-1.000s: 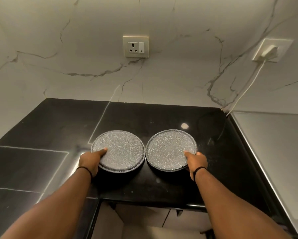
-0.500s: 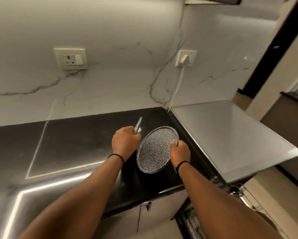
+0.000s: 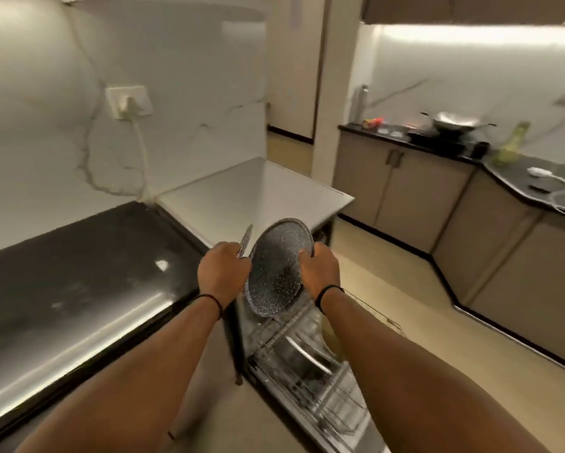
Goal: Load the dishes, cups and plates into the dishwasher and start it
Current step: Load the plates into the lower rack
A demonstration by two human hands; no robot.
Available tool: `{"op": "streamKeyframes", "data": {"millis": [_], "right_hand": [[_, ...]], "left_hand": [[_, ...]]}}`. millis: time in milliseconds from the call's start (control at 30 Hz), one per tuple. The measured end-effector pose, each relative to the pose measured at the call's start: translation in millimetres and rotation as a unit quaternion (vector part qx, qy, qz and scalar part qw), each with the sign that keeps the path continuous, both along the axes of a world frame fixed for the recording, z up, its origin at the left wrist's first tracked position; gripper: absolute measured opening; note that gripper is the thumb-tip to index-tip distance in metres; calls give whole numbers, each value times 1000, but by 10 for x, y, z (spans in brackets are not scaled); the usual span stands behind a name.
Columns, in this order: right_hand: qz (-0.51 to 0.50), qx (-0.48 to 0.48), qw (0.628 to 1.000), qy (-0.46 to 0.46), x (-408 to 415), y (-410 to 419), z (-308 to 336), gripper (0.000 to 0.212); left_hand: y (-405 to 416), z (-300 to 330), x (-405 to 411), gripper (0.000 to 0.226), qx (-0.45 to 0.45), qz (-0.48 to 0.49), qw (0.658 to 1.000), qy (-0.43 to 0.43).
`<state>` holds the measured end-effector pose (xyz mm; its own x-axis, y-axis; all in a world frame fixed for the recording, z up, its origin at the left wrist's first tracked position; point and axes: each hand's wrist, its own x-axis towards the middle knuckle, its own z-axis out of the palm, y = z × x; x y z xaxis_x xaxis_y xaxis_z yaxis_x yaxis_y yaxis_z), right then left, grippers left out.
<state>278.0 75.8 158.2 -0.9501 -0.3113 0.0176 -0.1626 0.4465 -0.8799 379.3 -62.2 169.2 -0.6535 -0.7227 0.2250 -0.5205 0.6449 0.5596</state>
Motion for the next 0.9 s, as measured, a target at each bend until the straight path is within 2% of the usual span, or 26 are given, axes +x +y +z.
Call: {"op": "streamKeyframes", "data": {"millis": [100, 167, 233, 300, 433, 500, 600, 633, 767, 900], "right_hand": [[-33, 9, 999, -2, -264, 842, -23, 26], [-59, 25, 998, -7, -473, 1416, -65, 15], [-82, 24, 996, -25, -684, 1913, -135, 11], [-103, 26, 994, -40, -884, 2379, -237, 10], [-122, 62, 989, -48, -1070, 2933, -456, 12], [-134, 103, 984, -57, -1165, 3162, -609, 13], [-150, 171, 971, -75, -1408, 3468, -866, 16], [-153, 197, 965, -81, -1519, 3544, -969, 16], [-131, 283, 945, -98, -1889, 3618, -1338, 15], [-65, 330, 937, -97, -2139, 3438, -1564, 17]], "left_hand": [[749, -59, -422, 35, -26, -42, 999, 13], [1289, -102, -683, 27, -34, -90, 995, 15], [1782, -145, -912, 19, -45, -141, 989, 5], [2250, -265, -1179, 19, -38, -181, 983, -3], [2742, -608, -1481, 18, -15, -193, 981, -30], [2863, -843, -1618, 22, 14, -192, 978, -74], [2967, -1350, -1933, 48, 72, -176, 972, -134], [2999, -1510, -2029, 50, 96, -165, 970, -151], [3047, -1762, -2188, 25, 213, -150, 941, -218], [2921, -1997, -2294, 17, 251, -111, 938, -212]]}}
